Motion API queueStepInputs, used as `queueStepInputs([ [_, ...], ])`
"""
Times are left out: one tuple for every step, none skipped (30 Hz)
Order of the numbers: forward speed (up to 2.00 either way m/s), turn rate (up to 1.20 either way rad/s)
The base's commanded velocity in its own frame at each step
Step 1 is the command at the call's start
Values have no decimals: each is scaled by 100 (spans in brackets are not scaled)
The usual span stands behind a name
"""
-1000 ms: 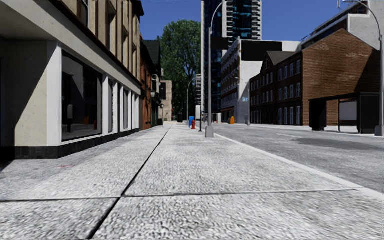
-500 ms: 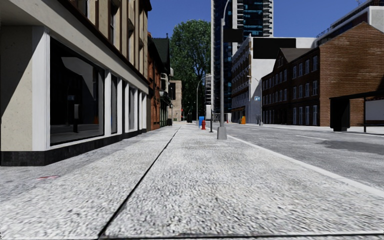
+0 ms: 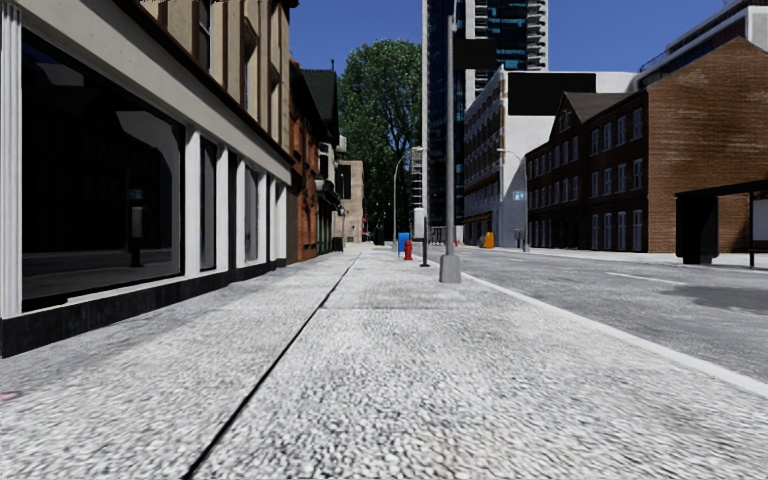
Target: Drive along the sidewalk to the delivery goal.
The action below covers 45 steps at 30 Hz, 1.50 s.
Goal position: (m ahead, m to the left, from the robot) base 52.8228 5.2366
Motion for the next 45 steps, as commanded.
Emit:
queueStepInputs([
  [147, 0],
  [147, 0],
  [147, 0],
  [147, 0],
  [147, 0],
  [147, 0],
  [147, 0],
  [147, 0],
  [147, 0],
  [147, 0],
  [147, 0],
  [147, 0],
  [147, 0],
  [147, 0],
  [147, 0],
  [147, 0],
  [147, 0],
  [147, 0],
  [147, 0],
  [147, 0],
  [147, 0],
  [147, 0],
  [147, 0],
  [147, 0],
  [147, 0],
  [147, 0],
  [147, 0],
  [147, 0],
  [147, 0],
  [147, 0],
  [147, 0],
  [147, 0],
  [147, 0],
  [147, 0],
  [147, 0],
  [147, 0],
  [147, 0],
  [147, 0],
  [147, 0],
  [147, 0],
  [147, 0],
  [147, 0],
  [147, 0],
  [147, 0],
  [147, 0],
])
